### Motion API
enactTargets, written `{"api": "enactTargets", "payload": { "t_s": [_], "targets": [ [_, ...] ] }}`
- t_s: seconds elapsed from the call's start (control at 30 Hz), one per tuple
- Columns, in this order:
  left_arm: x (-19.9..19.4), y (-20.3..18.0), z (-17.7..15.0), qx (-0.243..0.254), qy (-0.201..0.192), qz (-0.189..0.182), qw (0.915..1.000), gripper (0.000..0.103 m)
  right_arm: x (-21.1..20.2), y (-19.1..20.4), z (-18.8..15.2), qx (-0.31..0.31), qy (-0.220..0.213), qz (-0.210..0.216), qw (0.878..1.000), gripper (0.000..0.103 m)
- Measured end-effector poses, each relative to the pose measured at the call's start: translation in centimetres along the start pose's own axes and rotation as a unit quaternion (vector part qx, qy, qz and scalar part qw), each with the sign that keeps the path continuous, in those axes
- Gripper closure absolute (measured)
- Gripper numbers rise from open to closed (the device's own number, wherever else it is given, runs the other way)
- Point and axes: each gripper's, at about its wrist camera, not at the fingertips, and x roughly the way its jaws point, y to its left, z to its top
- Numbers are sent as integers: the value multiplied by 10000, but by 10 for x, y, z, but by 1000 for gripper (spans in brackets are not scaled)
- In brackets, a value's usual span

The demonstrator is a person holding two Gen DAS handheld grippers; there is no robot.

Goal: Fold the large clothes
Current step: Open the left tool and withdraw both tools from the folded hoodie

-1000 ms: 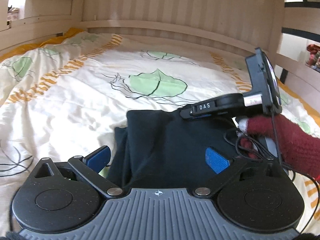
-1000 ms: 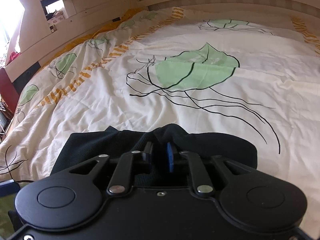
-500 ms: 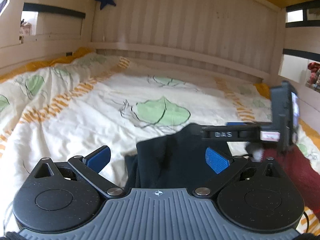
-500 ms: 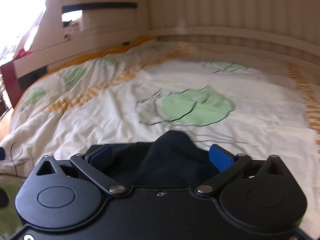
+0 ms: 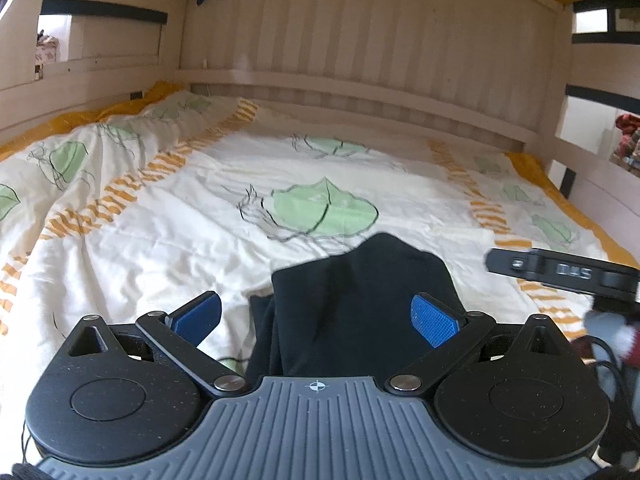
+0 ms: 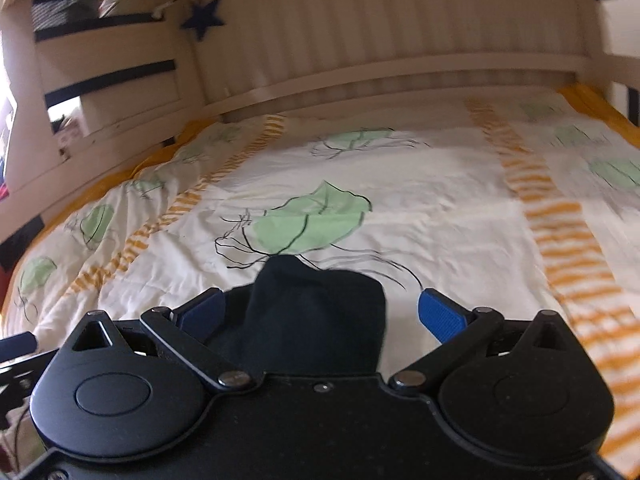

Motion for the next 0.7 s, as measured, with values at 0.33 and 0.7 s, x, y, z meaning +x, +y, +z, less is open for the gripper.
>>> {"api": "enactTargets", "payload": {
  "t_s": [0.33, 0.7],
  "targets": [
    [-5, -19, -10, 291, 351, 121, 9989, 0, -42, -8, -25, -57, 209, -304, 9993, 0],
    [-9, -43, -23, 573, 868, 555, 9930, 1, -78, -9, -55, -23, 542, -528, 9971, 0]
  ]
}}
